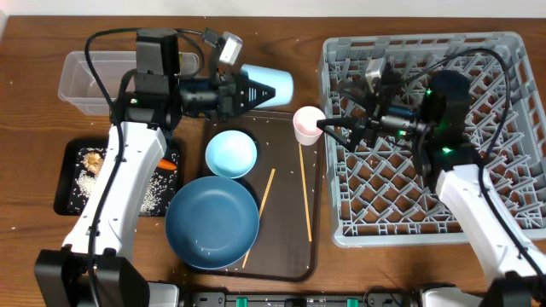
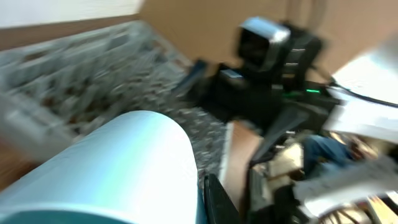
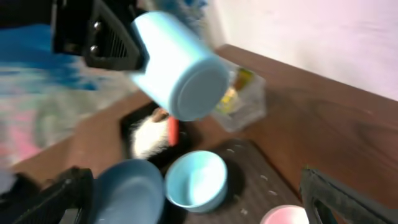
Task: Sort waste into correct bins and load items into the dishwasher rack
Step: 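Lift the blue cup and hand it to the right gripper, then carry the blue cup with the right gripper and place it in the rack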
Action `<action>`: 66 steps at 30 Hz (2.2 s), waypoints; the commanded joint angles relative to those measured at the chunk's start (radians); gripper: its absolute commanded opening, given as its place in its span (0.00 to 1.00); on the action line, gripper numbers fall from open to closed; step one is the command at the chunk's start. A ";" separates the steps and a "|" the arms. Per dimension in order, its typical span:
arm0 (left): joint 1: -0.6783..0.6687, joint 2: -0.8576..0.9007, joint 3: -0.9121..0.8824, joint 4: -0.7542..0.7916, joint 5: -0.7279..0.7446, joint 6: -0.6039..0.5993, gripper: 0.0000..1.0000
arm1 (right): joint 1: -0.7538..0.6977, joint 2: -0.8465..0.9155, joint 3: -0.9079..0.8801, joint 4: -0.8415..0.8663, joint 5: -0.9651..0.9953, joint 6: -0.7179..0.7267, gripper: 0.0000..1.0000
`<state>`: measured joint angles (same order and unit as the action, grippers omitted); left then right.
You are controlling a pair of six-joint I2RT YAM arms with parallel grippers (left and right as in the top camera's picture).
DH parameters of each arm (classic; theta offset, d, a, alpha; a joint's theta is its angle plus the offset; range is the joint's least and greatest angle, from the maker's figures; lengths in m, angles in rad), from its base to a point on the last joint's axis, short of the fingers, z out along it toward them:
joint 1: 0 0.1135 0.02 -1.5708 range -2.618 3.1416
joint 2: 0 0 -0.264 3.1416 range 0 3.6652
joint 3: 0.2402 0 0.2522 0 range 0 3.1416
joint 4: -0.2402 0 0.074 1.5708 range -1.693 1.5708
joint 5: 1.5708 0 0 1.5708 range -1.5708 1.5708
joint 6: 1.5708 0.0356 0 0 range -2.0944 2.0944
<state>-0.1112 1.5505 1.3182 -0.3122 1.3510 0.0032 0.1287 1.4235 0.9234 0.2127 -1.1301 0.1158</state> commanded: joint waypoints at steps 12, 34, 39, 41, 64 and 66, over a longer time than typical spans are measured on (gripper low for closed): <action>-0.059 0.019 0.010 0.016 0.159 0.003 0.06 | 0.099 0.032 0.013 0.203 -0.026 0.153 0.99; -0.137 0.019 0.010 0.015 0.160 0.006 0.07 | 0.113 0.035 0.013 0.244 -0.026 0.148 0.60; -0.137 0.019 0.010 0.016 0.159 0.006 0.06 | 0.113 0.035 0.013 0.244 -0.026 0.149 0.52; -0.137 0.019 0.010 0.016 0.159 0.006 0.11 | 0.113 0.035 0.013 0.244 -0.026 0.149 0.51; -0.095 0.019 0.010 0.064 0.077 -0.005 0.41 | -0.012 0.035 0.013 0.240 -0.065 0.161 0.49; -0.094 0.019 0.010 0.048 0.008 -0.005 0.41 | -0.031 0.035 0.013 0.240 -0.064 0.175 0.49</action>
<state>-0.2123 1.5623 1.3182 -0.2546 1.4418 -0.0017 0.1299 1.4532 0.9234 0.4519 -1.1858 0.2733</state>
